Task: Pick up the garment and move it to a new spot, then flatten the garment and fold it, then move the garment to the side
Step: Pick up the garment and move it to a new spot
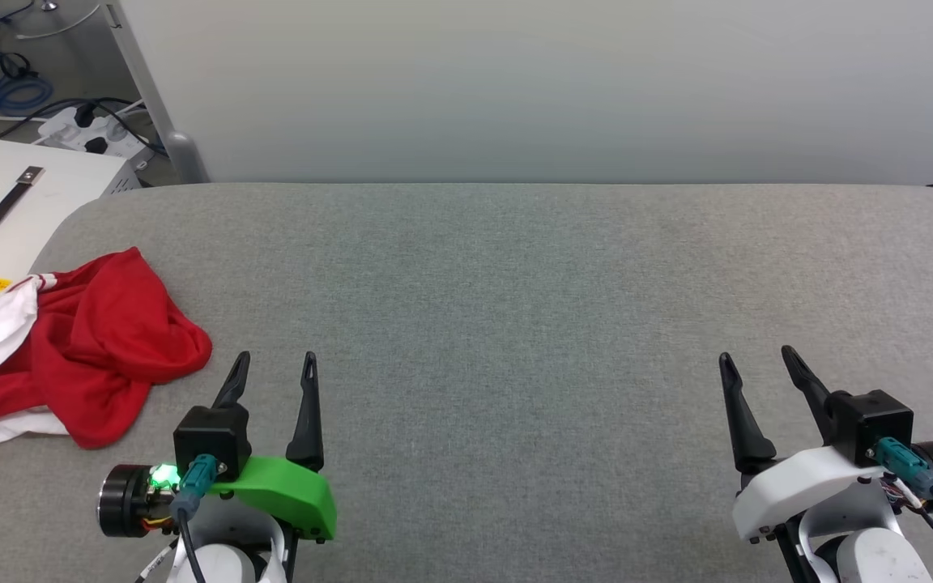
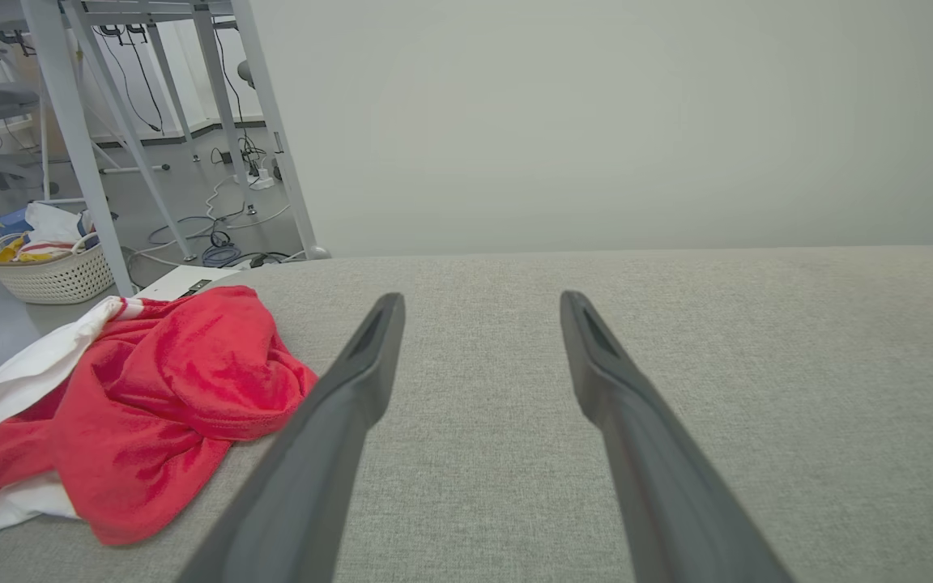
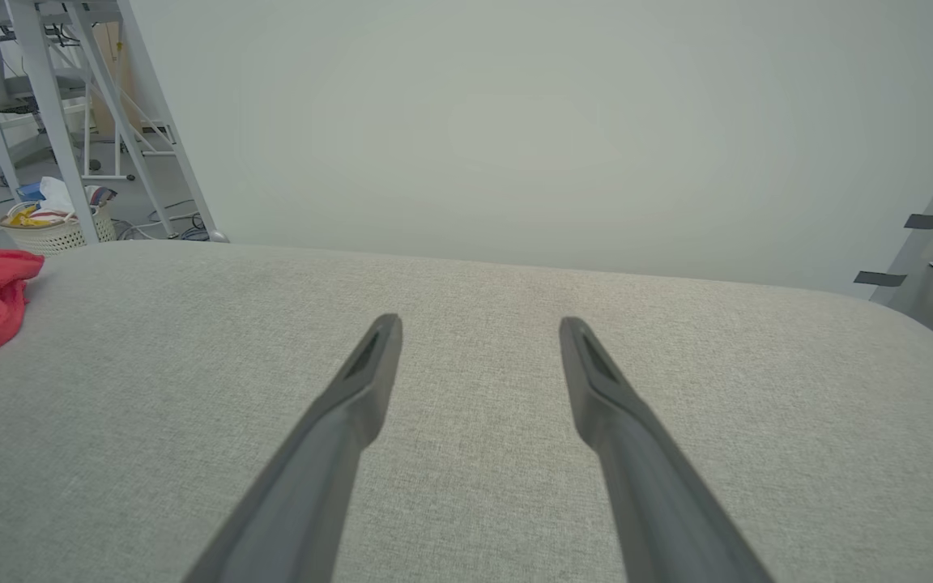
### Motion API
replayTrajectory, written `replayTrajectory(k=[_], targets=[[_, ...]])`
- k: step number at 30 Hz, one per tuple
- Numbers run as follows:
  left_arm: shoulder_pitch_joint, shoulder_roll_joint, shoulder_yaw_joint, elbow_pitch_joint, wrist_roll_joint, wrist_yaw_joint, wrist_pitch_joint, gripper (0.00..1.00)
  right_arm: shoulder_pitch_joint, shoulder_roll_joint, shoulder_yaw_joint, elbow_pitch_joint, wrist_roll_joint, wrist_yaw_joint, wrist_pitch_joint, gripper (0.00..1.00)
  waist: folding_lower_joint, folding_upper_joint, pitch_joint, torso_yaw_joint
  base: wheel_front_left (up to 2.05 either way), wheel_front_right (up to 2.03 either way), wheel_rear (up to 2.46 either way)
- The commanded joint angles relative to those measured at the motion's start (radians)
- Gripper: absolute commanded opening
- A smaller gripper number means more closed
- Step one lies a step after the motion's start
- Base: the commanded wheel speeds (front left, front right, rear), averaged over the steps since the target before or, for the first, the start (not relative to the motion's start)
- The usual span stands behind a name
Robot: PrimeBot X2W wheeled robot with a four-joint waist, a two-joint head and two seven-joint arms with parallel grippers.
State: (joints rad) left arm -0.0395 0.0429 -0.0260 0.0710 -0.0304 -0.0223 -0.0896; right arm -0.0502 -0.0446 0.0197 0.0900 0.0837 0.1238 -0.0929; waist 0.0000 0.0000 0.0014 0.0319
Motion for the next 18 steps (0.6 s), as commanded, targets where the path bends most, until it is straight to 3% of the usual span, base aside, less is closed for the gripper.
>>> replayTrajectory(k=[1,18], targets=[[-0.018,0.007,0.002,0.005,-0.006,-0.003,-0.012,1.0,-0.021,-0.002,0.005,0.003,0.007,0.003,-0.012,1.0,0.0,0.0,0.002,0.014,0.0,0.0,0.0],[-0.04,0.005,0.047,0.035,-0.033,-0.013,-0.048,1.0,-0.052,-0.003,0.055,-0.003,0.009,0.004,-0.035,1.0,0.0,0.0,0.018,0.153,0.0,0.0,0.0]])
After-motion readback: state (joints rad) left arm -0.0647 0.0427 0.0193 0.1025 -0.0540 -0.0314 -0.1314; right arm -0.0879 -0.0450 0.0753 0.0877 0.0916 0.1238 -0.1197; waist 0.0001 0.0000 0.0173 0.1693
